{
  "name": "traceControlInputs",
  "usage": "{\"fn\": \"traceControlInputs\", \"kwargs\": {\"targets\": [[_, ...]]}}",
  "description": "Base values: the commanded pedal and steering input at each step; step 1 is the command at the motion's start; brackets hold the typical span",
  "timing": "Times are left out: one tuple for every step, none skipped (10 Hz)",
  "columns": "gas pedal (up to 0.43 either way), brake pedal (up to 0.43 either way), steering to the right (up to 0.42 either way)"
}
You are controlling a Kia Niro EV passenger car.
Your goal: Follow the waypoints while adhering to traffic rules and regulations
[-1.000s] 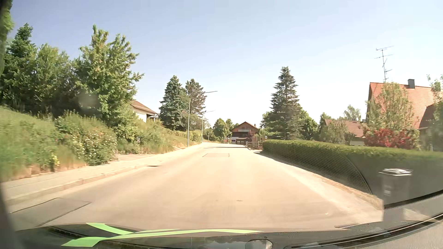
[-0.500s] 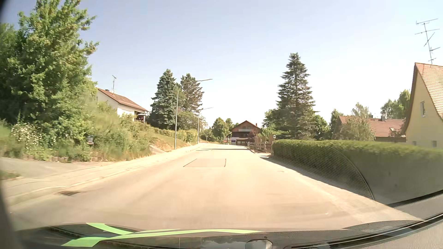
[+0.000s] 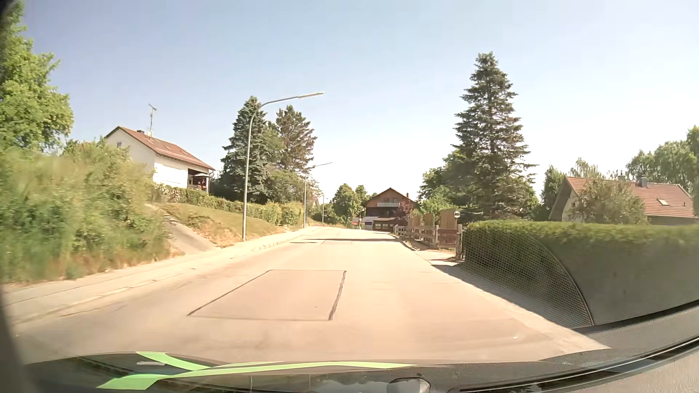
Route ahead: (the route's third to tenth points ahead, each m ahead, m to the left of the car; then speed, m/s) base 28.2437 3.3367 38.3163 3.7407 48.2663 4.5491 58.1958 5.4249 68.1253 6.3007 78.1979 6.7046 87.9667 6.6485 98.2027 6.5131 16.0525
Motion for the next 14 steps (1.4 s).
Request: {"fn": "traceControlInputs", "kwargs": {"targets": [[0.169,0.0,-0.002],[0.169,0.0,-0.003],[0.169,0.0,-0.004],[0.177,0.0,-0.004],[0.177,0.0,-0.005],[0.189,0.0,-0.004],[0.189,0.0,-0.004],[0.189,0.0,-0.005],[0.189,0.0,-0.005],[0.189,0.0,-0.005],[0.189,0.0,-0.005],[0.177,0.0,-0.005],[0.177,0.0,-0.006],[0.177,0.0,-0.009]]}}
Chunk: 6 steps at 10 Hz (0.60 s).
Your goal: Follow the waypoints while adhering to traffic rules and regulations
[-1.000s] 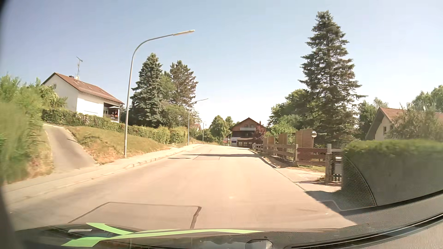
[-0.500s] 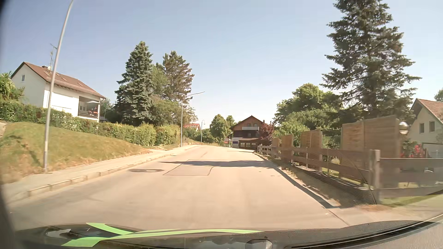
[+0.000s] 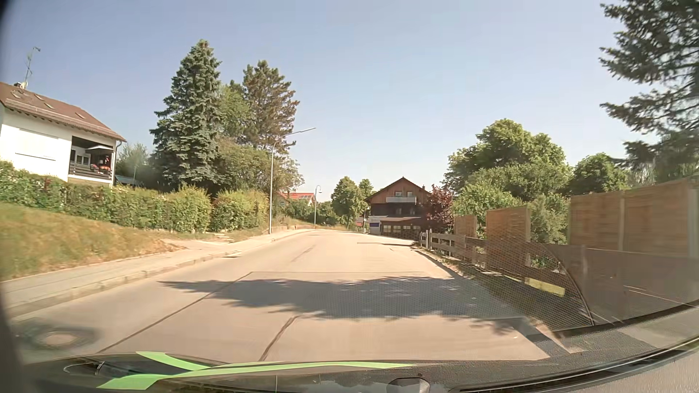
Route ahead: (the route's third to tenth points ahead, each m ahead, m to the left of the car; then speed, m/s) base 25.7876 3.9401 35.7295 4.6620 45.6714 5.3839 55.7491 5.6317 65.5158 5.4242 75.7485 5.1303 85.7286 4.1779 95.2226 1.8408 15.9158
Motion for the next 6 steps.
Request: {"fn": "traceControlInputs", "kwargs": {"targets": [[0.177,0.0,-0.011],[0.177,0.0,-0.014],[0.177,0.0,-0.014],[0.177,0.0,-0.014],[0.169,0.0,-0.014],[0.13,0.0,-0.014]]}}
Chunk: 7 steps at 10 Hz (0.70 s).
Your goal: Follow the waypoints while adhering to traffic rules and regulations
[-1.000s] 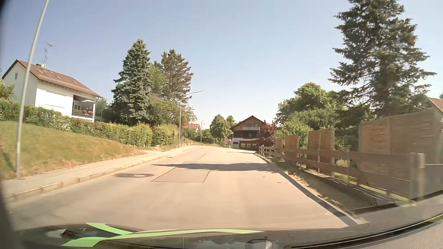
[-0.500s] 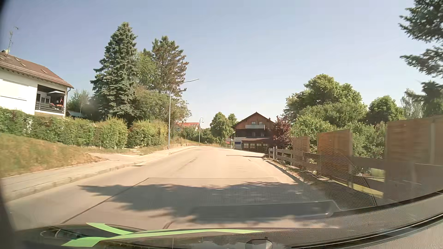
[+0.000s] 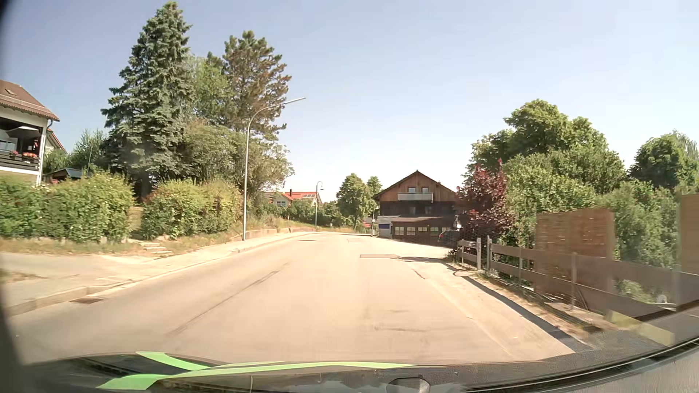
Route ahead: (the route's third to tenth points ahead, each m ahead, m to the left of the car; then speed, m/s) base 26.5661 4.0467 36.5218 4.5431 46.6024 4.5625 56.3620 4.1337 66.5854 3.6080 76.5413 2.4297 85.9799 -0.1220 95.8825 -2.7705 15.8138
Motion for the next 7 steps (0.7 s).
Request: {"fn": "traceControlInputs", "kwargs": {"targets": [[0.13,0.0,-0.014],[0.13,0.0,-0.014],[0.138,0.0,-0.014],[0.138,0.0,-0.014],[0.138,0.0,-0.014],[0.138,0.0,-0.014],[0.098,0.0,-0.015]]}}
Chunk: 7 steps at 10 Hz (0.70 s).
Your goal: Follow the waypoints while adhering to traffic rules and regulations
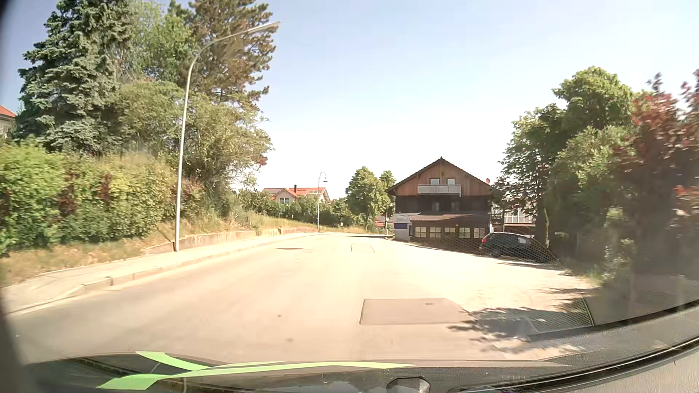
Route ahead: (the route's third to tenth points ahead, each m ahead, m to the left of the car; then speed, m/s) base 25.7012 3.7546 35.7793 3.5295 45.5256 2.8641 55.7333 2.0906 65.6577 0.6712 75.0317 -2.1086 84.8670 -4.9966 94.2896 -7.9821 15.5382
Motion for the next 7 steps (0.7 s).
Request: {"fn": "traceControlInputs", "kwargs": {"targets": [[0.0,0.0,-0.014],[0.0,0.0,-0.014],[0.0,0.0,-0.014],[0.039,0.0,-0.012],[0.039,0.0,-0.011],[0.039,0.0,-0.01],[0.0,0.0,-0.01]]}}
